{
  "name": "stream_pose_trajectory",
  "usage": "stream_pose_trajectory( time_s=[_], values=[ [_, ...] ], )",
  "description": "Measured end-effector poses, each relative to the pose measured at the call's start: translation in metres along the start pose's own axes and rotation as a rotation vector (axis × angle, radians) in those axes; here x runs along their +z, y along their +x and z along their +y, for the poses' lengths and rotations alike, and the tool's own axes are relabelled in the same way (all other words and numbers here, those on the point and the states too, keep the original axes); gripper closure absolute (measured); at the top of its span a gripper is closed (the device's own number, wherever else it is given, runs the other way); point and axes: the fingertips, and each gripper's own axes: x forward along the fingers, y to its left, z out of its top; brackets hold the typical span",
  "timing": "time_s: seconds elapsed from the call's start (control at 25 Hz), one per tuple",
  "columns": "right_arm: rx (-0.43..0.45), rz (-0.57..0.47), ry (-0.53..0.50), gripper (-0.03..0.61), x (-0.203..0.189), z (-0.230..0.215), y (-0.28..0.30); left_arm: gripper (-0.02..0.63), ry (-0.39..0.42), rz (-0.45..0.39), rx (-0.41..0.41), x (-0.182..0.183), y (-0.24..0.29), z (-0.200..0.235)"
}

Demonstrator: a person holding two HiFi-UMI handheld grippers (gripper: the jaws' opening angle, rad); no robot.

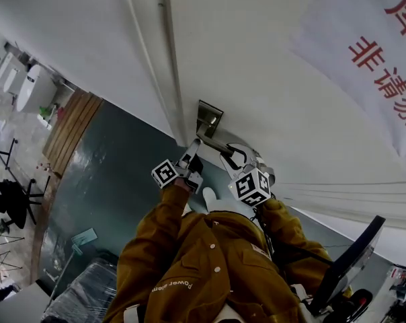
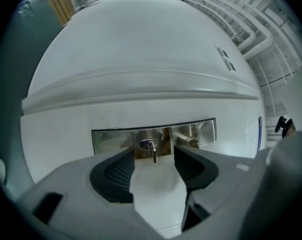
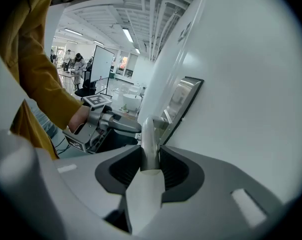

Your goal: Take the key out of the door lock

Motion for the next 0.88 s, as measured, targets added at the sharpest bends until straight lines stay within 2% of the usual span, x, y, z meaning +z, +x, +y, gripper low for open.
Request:
stream_pose_trajectory(
  time_s=[0.16, 0.24, 0.32, 0.68, 0.88],
  values=[
    [-0.004, 0.002, 0.002, 0.449, -0.001, -0.001, 0.001, 0.442, -0.006, 0.006, 0.009, -0.003, 0.007, 0.008],
    [-0.006, 0.004, 0.002, 0.449, 0.0, -0.001, 0.001, 0.535, 0.0, 0.006, 0.007, -0.003, 0.009, 0.008],
    [-0.007, 0.005, 0.003, 0.449, -0.001, -0.001, 0.001, 0.583, -0.002, 0.002, 0.002, -0.002, 0.01, 0.007],
    [-0.017, 0.025, -0.002, 0.448, -0.004, -0.003, 0.001, 0.591, -0.04, 0.01, 0.011, -0.005, 0.008, 0.006],
    [-0.016, 0.032, -0.003, 0.448, -0.004, -0.002, 0.001, 0.595, -0.05, 0.013, 0.023, -0.015, -0.02, -0.001]
  ],
)
